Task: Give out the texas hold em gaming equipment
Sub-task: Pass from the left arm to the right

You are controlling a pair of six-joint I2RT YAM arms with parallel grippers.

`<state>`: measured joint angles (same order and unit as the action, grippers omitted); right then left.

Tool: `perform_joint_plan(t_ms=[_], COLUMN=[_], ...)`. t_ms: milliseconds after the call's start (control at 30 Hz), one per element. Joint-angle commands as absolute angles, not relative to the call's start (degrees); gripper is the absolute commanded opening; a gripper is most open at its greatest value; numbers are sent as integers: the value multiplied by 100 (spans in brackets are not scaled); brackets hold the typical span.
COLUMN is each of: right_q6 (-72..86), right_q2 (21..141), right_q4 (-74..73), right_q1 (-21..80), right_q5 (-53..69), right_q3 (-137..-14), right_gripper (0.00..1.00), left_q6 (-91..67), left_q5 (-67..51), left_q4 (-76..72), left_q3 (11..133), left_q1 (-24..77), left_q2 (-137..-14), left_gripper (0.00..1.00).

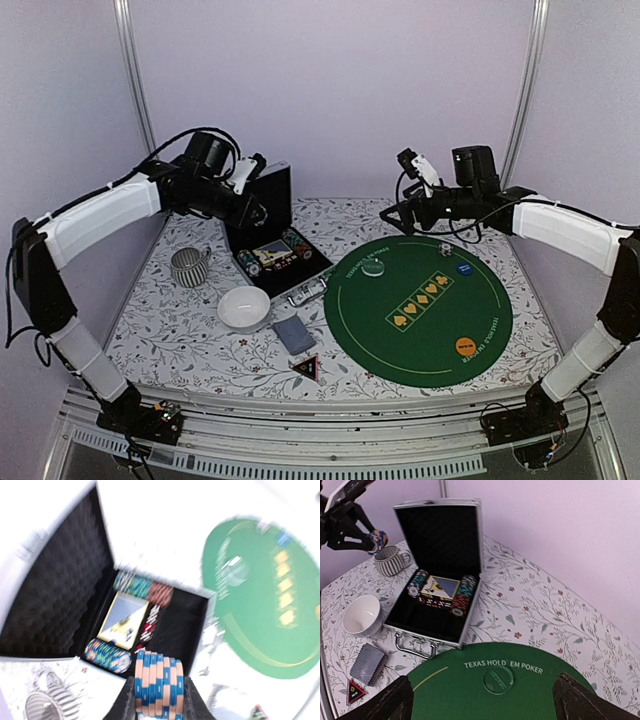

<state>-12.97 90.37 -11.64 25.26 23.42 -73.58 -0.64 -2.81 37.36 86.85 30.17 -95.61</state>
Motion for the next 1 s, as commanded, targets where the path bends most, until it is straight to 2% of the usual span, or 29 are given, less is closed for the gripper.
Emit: perform_joint_plan(t_ms=[0, 133, 233, 400, 567, 767, 967], right_q6=[-2206, -3022, -3386, -4035, -4005, -3920, -4106], right_q2=[8353, 8331, 8953, 9918, 10408, 10632, 10813], right_q4=[459, 2401, 3208, 3249, 3077, 2735, 2444], right_q1=[3743, 4761, 5322, 5721, 5730, 5729, 5730], right_q5=[1648, 1255, 1042, 704, 741, 773, 622], right_q3=[-6652, -5991, -6208, -7154, -7852, -8143, -8334], right_gripper=[99, 99, 99, 99, 99, 85, 86], left_q6=[-864, -1536, -1983, -2332, -2358, -2359, -2310], left_q5=[-1175, -1764, -2145, -2309, -2485, -2582, -2654], left_q4=[2969, 2454, 2049, 1925, 1938, 1920, 1890], left_q3=[8088, 7560, 7237, 7072, 7034, 7028, 7059], left_q1=[3121, 3225, 3296, 3403, 3462, 3489, 3502], left_q2=[-8730, -7965, -7588, -7322, -7286, -7298, -7334], left_gripper=[0, 0, 0, 0, 0, 0, 0])
